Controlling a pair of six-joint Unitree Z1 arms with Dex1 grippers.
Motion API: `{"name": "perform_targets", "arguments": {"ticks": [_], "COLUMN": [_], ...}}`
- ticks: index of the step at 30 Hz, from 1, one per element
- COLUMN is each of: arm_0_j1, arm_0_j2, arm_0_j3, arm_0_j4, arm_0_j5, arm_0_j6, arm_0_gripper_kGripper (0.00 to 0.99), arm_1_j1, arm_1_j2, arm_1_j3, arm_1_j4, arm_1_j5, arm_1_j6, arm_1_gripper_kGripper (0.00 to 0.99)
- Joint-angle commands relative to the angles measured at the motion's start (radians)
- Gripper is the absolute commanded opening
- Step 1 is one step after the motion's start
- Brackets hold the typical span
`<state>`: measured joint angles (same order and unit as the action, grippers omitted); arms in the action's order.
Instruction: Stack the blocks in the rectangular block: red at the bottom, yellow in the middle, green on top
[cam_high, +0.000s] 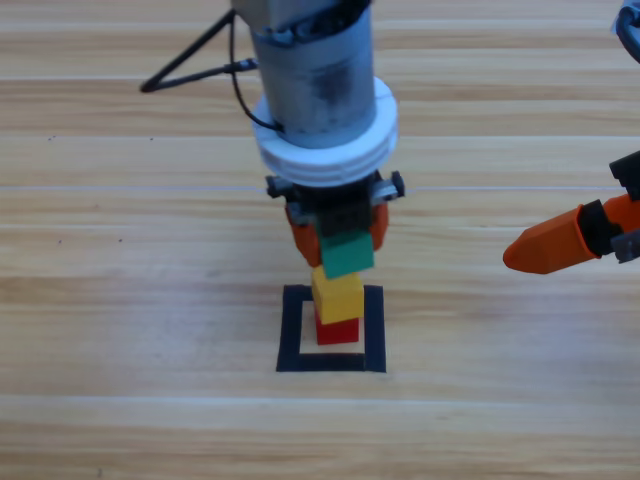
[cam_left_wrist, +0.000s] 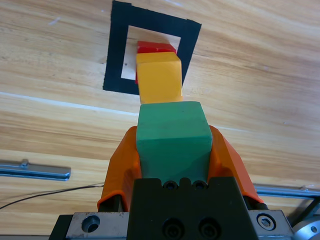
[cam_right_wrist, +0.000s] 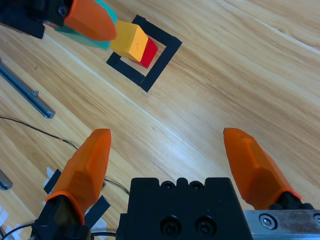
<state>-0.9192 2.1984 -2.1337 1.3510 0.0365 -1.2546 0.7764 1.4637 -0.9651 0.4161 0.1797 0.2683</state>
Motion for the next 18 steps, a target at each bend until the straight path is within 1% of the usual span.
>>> {"name": "perform_targets", "arguments": {"ticks": [1, 18], "arm_0_j1": [-0.027, -0.027], "arm_0_j2": [0.069, 0.139], "arm_0_j3": [0.009, -0.035], "arm_0_j4": [0.002, 0.013], "arm_0_j5": [0.006, 0.017], "arm_0_j6": [-0.017, -0.002], "arm_0_gripper_kGripper": [0.104, 0.103], "arm_1_j1": [-0.026, -0.026], "arm_1_j2": [0.021, 0.029], "arm_1_j3": [0.022, 0.023], "arm_1_j4": [0.001, -0.005], "arm_1_j5": [0.003, 0.003], "arm_1_j6": [-0.017, -0.02], "arm_1_gripper_kGripper": [0.99, 0.99]}}
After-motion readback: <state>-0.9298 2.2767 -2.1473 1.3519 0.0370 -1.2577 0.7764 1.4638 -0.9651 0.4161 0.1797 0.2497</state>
